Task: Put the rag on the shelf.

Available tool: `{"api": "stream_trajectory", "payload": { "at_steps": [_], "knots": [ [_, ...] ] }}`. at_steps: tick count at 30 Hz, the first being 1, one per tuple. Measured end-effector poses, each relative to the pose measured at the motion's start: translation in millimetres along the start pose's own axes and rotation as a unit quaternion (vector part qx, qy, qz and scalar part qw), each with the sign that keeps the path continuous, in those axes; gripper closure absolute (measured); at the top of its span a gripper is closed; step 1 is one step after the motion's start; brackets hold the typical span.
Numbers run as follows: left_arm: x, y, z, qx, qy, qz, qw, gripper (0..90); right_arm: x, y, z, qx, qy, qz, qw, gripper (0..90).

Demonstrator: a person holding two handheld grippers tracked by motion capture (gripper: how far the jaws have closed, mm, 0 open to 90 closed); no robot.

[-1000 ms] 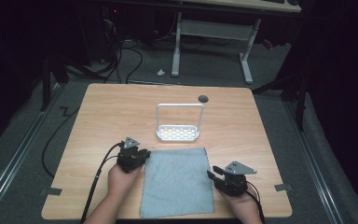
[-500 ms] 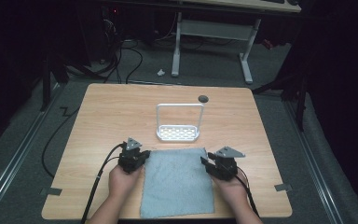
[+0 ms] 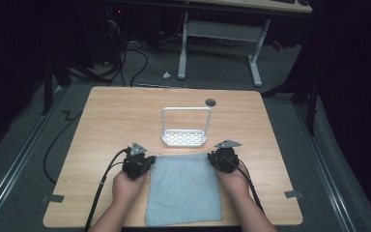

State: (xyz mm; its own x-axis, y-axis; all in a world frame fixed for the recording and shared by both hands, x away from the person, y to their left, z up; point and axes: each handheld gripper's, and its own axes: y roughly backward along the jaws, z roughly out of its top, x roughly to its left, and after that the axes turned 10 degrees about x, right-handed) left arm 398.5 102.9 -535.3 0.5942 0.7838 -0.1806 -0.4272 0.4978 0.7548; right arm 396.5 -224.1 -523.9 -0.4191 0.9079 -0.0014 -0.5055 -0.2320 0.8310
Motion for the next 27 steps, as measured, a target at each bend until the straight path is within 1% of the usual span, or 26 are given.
{"api": "stream_trajectory", "payload": {
  "at_steps": [1, 2, 3, 6, 7, 8, 10, 11, 12, 13, 14, 15, 16, 17, 18, 19, 20, 21, 22, 23, 24, 25, 26, 27],
  "knots": [
    [0.0, 0.0, 0.0, 0.000, 0.000, 0.000, 1.0000, 88.7, 0.0, 0.0, 0.0, 0.000, 0.000, 0.000, 1.0000, 79.0],
    [0.5, 0.0, 0.0, 0.000, 0.002, -0.002, 1.0000, 88.7, 0.3, -0.1, 0.0, 0.000, 0.001, 0.003, 1.0000, 81.8],
    [1.4, 0.0, 0.1, 0.000, 0.003, -0.006, 1.0000, 88.9, 0.5, -0.8, 0.3, -0.002, 0.005, 0.002, 1.0000, 87.0],
    [2.9, 0.2, 0.2, 0.001, 0.005, -0.012, 0.9999, 89.2, -0.7, -1.4, 0.1, -0.005, 0.003, 0.009, 0.9999, 89.4],
    [2.4, 0.2, 0.1, 0.001, 0.003, -0.012, 0.9999, 89.2, -0.7, -1.4, 0.1, -0.005, 0.003, 0.009, 0.9999, 89.4],
    [1.4, 0.6, -0.5, 0.002, -0.002, -0.014, 0.9999, 89.2, -0.7, -0.5, -0.8, -0.007, 0.007, 0.015, 0.9998, 89.5],
    [-1.5, 2.0, -1.5, -0.006, -0.015, -0.011, 0.9998, 89.2, -0.7, 3.8, -2.5, -0.023, 0.008, 0.018, 0.9995, 89.5],
    [-1.5, 2.0, -1.5, -0.006, -0.015, -0.011, 0.9998, 89.2, -0.7, 3.8, -2.5, -0.023, 0.008, 0.018, 0.9995, 89.5],
    [-1.8, 3.1, -2.3, -0.012, -0.017, -0.014, 0.9997, 89.2, -0.3, 7.0, -3.4, -0.032, 0.007, 0.022, 0.9992, 89.5],
    [-1.3, 5.3, -4.1, -0.024, -0.016, -0.020, 0.9994, 89.2, 0.1, 10.8, -4.3, -0.044, 0.010, 0.024, 0.9987, 89.5],
    [-1.2, 8.9, -6.7, -0.043, -0.015, -0.030, 0.9985, 89.3, 1.1, 15.0, -5.6, -0.057, 0.009, 0.027, 0.9980, 89.5],
    [-1.8, 11.8, -7.8, -0.058, -0.020, -0.035, 0.9975, 89.5, 2.6, 19.4, -7.4, -0.070, 0.005, 0.032, 0.9971, 89.5],
    [-1.8, 14.3, -7.1, -0.062, -0.019, -0.043, 0.9969, 89.5, 4.4, 23.3, -9.5, -0.082, 0.005, 0.035, 0.9960, 89.5],
    [-2.1, 17.2, -6.4, -0.069, -0.010, -0.059, 0.9958, 89.6, 6.8, 27.0, -11.9, -0.093, 0.005, 0.036, 0.9950, 89.5],
    [-4.1, 21.2, -6.0, -0.079, -0.011, -0.061, 0.9949, 89.6, 9.0, 29.8, -14.7, -0.105, 0.007, 0.036, 0.9938, 89.5],
    [-7.7, 25.9, -6.1, -0.093, -0.019, -0.052, 0.9941, 89.6, 12.1, 34.6, -22.4, -0.129, 0.004, 0.036, 0.9910, 89.4],
    [-14.0, 34.8, -6.5, -0.116, -0.032, -0.040, 0.9919, 89.6, 13.2, 36.0, -25.4, -0.138, 0.002, 0.040, 0.9896, 89.4],
    [-14.0, 34.8, -6.5, -0.116, -0.032, -0.040, 0.9919, 89.5, 13.2, 36.0, -25.4, -0.138, 0.002, 0.040, 0.9896, 89.4],
    [-17.1, 39.3, -7.0, -0.128, -0.043, -0.033, 0.9903, 89.5, 14.9, 37.7, -26.3, -0.138, 0.011, 0.038, 0.9896, 89.4],
    [-20.9, 43.6, -8.2, -0.143, -0.058, -0.027, 0.9877, 89.5, 16.1, 45.3, -27.3, -0.151, 0.018, 0.033, 0.9878, 89.4],
    [-28.2, 49.1, -8.7, -0.150, -0.072, -0.011, 0.9860, 89.5, 15.5, 49.6, -27.9, -0.160, 0.010, 0.040, 0.9863, 89.4],
    [-28.2, 49.1, -8.7, -0.150, -0.072, -0.011, 0.9860, 89.5, 15.5, 49.6, -27.9, -0.160, 0.010, 0.040, 0.9863, 89.4],
    [-30.6, 51.1, -8.7, -0.153, -0.074, -0.013, 0.9854, 89.5, 15.8, 53.4, -28.3, -0.168, 0.009, 0.041, 0.9849, 89.4],
    [-32.4, 52.9, -8.6, -0.154, -0.077, -0.015, 0.9849, 89.4, 16.8, 57.0, -28.7, -0.174, 0.013, 0.036, 0.9839, 89.4]
  ]
}}
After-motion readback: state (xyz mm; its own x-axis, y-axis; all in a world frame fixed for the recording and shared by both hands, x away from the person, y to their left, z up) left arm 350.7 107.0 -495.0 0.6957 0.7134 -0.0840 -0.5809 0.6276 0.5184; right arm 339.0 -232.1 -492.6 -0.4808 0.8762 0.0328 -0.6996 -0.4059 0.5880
